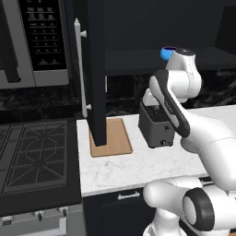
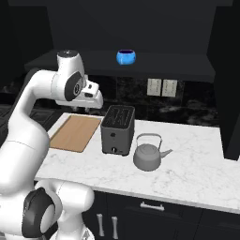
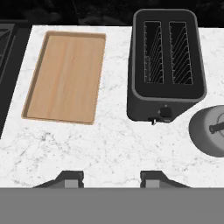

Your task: Pick the kettle from the counter and place it on the tray. Then pick the mug from the cabinet and place it on the tray. Then close the cabinet doors.

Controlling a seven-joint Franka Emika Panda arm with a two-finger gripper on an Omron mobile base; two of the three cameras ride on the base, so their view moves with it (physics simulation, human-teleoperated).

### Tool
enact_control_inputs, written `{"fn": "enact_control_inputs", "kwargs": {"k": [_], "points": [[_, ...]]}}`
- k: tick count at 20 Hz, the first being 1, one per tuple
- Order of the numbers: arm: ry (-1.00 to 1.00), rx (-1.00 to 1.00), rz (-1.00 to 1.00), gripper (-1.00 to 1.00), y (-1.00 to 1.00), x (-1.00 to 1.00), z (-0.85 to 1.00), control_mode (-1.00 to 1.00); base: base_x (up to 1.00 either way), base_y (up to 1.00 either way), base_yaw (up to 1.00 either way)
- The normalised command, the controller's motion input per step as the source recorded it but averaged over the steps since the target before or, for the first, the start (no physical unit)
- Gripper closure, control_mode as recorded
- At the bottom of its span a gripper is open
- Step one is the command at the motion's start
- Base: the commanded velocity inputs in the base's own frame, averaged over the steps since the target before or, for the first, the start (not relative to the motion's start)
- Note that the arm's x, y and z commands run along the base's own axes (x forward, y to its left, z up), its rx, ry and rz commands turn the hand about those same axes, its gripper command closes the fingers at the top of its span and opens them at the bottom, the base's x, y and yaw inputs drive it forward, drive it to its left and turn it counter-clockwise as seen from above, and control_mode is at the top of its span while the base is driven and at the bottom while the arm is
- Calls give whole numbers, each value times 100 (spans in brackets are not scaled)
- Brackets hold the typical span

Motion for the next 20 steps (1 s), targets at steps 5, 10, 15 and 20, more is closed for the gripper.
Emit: {"fn": "enact_control_inputs", "kwargs": {"k": [5,10,15,20], "points": [[0,-1,0,-100,-4,-5,-4,-100,0,0,0],[-8,-1,-1,-100,-39,-30,-21,-100,0,0,0],[-19,0,-13,-100,-56,-41,-26,-100,0,0,0],[-12,5,-42,-100,-65,-10,-26,-100,0,0,0]]}}
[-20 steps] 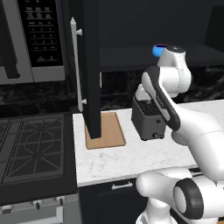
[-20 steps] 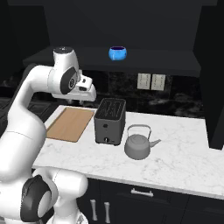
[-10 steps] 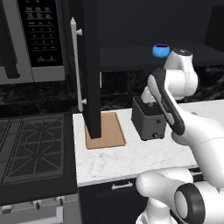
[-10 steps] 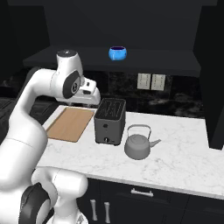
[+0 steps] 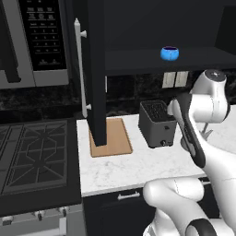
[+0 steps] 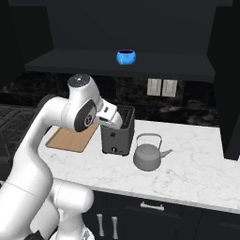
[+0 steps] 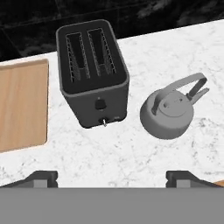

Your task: Pick the kettle from the counter and place it on the tray. Then pick the mug from the cabinet and place it on the tray. Then close the cabinet doors.

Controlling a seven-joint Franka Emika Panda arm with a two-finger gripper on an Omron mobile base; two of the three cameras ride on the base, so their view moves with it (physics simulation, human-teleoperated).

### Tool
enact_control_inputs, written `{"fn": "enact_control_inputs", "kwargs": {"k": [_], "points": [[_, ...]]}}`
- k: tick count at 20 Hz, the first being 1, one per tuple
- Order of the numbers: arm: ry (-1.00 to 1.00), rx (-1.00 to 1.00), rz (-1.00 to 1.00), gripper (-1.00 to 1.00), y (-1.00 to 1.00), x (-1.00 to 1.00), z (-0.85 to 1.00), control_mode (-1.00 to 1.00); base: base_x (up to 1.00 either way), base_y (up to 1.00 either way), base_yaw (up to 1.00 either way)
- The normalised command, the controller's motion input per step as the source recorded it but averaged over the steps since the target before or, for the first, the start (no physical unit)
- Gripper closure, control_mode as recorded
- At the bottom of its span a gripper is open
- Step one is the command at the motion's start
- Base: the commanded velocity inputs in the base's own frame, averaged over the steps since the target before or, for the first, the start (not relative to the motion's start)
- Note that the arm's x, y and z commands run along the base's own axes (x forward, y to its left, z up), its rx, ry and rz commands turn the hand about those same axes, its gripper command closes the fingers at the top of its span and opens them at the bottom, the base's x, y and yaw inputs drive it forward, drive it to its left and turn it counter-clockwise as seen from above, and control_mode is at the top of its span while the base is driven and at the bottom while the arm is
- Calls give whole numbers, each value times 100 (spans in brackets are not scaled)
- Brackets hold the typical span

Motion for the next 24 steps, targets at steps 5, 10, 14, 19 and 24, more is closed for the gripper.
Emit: {"fn": "enact_control_inputs", "kwargs": {"k": [5,10,14,19,24], "points": [[-2,8,-54,-100,-66,9,-20,-100,0,0,0],[0,17,-47,-100,-70,11,-10,-100,0,0,0],[6,23,-31,-100,-66,31,-8,-100,0,0,0],[2,17,-10,-100,-36,41,-10,-100,0,0,0],[0,3,0,-100,-1,41,-21,-100,0,0,0]]}}
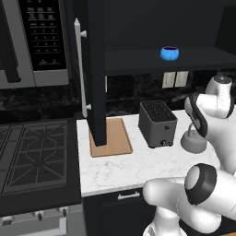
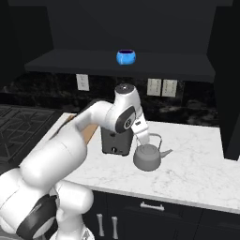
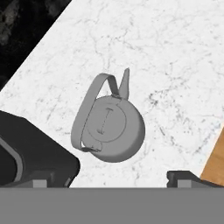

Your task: Pick the kettle from the counter and place it on the tray. Then pick the mug from the cabinet and place it on the tray. Then close the cabinet doors.

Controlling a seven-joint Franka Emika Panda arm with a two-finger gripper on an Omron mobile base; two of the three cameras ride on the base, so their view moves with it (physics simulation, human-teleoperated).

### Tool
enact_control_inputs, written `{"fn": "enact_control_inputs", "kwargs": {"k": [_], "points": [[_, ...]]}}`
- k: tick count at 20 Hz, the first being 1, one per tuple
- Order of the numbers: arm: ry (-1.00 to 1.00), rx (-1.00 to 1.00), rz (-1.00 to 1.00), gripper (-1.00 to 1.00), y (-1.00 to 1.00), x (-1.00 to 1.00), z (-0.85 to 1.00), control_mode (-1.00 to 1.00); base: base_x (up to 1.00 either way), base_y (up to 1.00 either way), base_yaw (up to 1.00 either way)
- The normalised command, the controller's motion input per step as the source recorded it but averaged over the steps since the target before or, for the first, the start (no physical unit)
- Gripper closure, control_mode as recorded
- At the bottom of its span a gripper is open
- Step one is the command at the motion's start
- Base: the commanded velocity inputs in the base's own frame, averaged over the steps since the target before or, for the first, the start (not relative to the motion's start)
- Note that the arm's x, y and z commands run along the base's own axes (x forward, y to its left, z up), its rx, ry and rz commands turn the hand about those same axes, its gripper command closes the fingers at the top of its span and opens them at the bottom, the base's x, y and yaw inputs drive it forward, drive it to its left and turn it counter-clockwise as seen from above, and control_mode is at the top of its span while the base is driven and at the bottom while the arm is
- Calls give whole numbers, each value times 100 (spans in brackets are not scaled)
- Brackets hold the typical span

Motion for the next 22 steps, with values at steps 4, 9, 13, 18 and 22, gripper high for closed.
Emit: {"fn": "enact_control_inputs", "kwargs": {"k": [4,9,13,18,22], "points": [[0,0,0,-100,0,39,-28,-100,0,0,0],[0,0,-1,-100,-3,37,-28,-100,0,0,0],[0,0,0,-100,-11,27,-25,-100,0,0,0],[0,0,0,-100,-17,21,-24,-100,0,0,0],[0,0,0,-100,-16,18,-24,-100,0,0,0]]}}
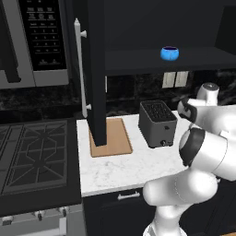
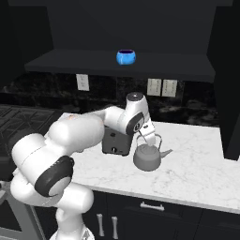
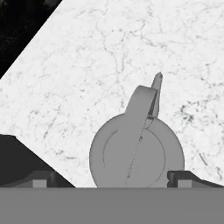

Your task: Pick the kettle from the counter and place it on the tray. Then pick the mug from the cabinet and place it on the tray. Then close the cabinet doors.

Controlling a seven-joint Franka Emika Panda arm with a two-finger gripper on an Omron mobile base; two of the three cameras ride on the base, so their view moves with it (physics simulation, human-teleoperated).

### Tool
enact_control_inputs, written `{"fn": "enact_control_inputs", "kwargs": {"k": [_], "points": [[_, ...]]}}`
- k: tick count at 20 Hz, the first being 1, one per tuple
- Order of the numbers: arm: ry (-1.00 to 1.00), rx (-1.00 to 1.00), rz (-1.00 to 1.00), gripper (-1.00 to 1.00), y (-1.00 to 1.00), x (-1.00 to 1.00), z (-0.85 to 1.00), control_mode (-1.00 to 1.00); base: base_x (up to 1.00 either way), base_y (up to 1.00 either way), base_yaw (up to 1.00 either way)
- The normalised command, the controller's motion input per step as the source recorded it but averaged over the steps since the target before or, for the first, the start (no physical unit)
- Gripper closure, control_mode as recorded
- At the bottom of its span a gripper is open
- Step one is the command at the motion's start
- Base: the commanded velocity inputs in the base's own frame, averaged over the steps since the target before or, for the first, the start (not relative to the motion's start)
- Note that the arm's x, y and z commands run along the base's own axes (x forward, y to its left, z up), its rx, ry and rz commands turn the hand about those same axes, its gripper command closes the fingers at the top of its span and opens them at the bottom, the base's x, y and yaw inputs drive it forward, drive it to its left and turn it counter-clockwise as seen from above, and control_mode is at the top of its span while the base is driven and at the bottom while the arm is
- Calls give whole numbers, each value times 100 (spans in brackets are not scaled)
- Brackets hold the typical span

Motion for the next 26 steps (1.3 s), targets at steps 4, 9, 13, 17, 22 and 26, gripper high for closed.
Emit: {"fn": "enact_control_inputs", "kwargs": {"k": [4,9,13,17,22,26], "points": [[0,0,0,-100,-8,21,-22,-100,0,0,0],[0,2,0,-100,-6,25,-12,-100,0,0,0],[0,0,-1,-100,-9,5,-22,-100,0,0,0],[0,0,0,100,-13,-4,-30,-100,0,0,0],[0,0,0,100,-15,-19,-20,-100,0,0,0],[-1,0,0,100,-2,-34,-1,-100,0,0,0]]}}
